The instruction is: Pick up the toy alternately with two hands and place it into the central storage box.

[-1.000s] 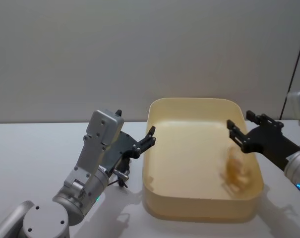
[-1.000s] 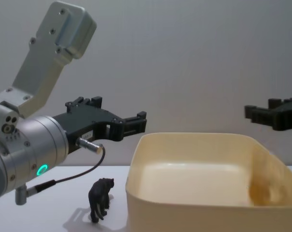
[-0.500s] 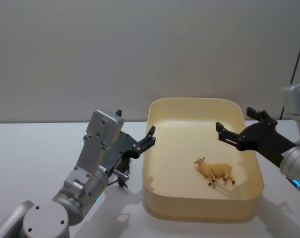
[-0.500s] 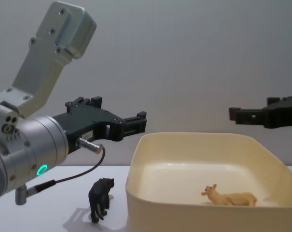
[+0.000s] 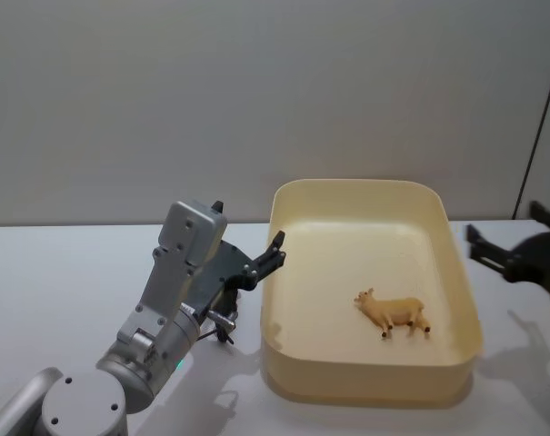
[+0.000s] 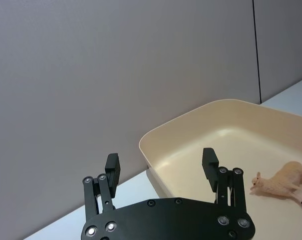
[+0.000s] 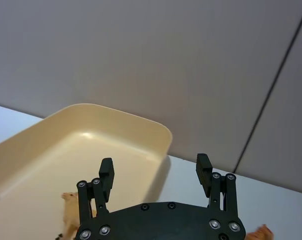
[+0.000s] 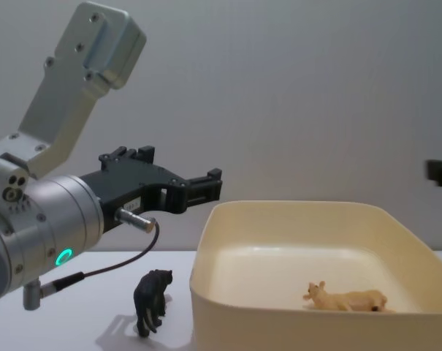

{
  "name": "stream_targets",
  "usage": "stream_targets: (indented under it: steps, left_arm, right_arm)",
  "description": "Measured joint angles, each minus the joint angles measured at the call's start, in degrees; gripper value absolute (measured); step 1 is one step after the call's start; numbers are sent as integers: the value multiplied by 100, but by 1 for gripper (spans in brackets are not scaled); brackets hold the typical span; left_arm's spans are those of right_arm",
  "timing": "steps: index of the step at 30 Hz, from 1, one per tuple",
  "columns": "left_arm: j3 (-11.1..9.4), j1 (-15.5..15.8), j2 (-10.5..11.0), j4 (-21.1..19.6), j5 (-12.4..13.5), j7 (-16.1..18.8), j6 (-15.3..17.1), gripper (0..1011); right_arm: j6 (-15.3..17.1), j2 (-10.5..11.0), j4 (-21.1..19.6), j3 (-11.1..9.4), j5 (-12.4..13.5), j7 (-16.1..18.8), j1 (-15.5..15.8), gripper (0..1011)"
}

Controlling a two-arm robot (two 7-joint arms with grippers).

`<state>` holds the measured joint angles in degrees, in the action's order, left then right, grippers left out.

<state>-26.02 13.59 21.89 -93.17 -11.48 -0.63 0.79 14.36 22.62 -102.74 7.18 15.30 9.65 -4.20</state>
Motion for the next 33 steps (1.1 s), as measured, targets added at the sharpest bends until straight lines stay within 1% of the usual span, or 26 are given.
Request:
stream_targets:
  steps: [4, 7, 8, 11, 12, 15, 16, 20, 27, 31, 33]
  left_arm:
    - [0, 0, 0, 0, 0, 0, 0, 1001]
    - [0, 0, 0, 0, 0, 0, 0, 1001]
    - [0, 0, 0, 0, 0, 0, 0, 1001]
    - [0, 0, 0, 0, 0, 0, 0, 1001]
    - [0, 0, 0, 0, 0, 0, 0, 1001]
    - [0, 0, 0, 0, 0, 0, 0, 1001]
    - [0, 0, 0, 0, 0, 0, 0, 1001]
    - [0, 0, 0, 0, 0, 0, 0, 1001]
    - [0, 0, 0, 0, 0, 0, 0, 1001]
    - [0, 0, 0, 0, 0, 0, 0, 1001]
    - [0, 0, 0, 0, 0, 0, 0, 1001]
  right_arm:
    - [-62, 202, -185, -215, 160, -282, 312, 1001]
    - [-84, 303, -269, -336, 237, -409, 488, 1001]
    - [-95, 362, -312, -410, 286, -488, 589, 1001]
    - [-106, 440, -367, -509, 366, -603, 737, 1001]
    - [-106, 493, -399, -582, 418, -662, 838, 1001]
    - [-106, 536, -419, -638, 456, -721, 921, 1001]
    - [-106, 592, -436, -717, 506, -789, 1037, 1001]
    - [-81, 658, -432, -821, 588, -878, 1182, 1001]
    - [3, 670, -304, -850, 616, -910, 1204, 1001]
    - [79, 629, -162, -805, 579, -904, 1117, 1001]
    - [143, 587, -31, -756, 516, -886, 1025, 1001]
